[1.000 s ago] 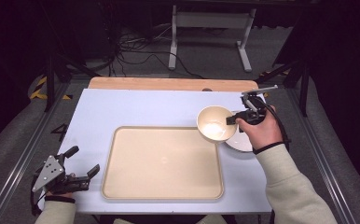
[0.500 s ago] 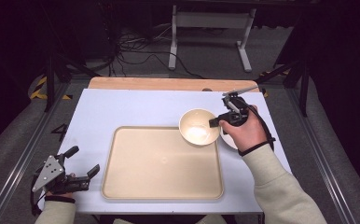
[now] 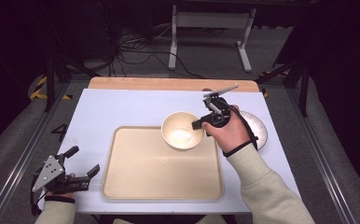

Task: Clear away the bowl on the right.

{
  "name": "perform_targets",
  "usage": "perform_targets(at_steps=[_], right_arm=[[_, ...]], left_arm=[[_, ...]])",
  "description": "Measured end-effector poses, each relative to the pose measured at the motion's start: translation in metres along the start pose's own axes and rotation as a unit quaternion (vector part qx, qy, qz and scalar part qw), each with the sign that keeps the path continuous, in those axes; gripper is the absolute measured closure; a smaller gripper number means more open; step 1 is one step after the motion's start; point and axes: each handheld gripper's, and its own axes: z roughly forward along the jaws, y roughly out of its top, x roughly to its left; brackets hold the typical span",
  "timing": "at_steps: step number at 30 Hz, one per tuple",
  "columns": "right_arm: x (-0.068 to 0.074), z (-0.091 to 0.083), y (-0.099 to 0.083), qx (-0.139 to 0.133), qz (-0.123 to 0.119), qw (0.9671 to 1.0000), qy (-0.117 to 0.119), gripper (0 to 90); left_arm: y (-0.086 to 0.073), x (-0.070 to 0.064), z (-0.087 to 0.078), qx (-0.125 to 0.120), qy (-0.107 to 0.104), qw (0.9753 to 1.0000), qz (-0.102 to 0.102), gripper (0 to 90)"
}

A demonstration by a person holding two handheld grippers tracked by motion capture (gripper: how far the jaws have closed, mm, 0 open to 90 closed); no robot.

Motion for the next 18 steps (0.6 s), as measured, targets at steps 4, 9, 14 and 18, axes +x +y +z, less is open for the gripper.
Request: perform_targets(at_steps=[4, 9, 14, 18], right_arm=[[0.007, 0.005, 0.001, 0.003, -0.006, 1.0000, 0.008, 82.7], [0.015, 0.012, 0.001, 0.008, -0.011, 0.9998, 0.016, 82.6], [0.021, 0.023, -0.001, 0.017, -0.014, 0.9995, 0.023, 82.6], [0.025, 0.037, -0.001, 0.031, -0.019, 0.9992, 0.019, 82.6]], left_arm=[[0.000, 0.000, 0.000, 0.001, -0.001, 1.0000, 0.000, 0.2], [0.000, 0.000, 0.000, 0.001, -0.001, 1.0000, 0.001, 0.2], [0.000, 0.000, 0.000, 0.001, -0.001, 1.0000, 0.001, 0.2], [0.000, 0.000, 0.000, 0.000, -0.001, 1.0000, 0.001, 0.2]])
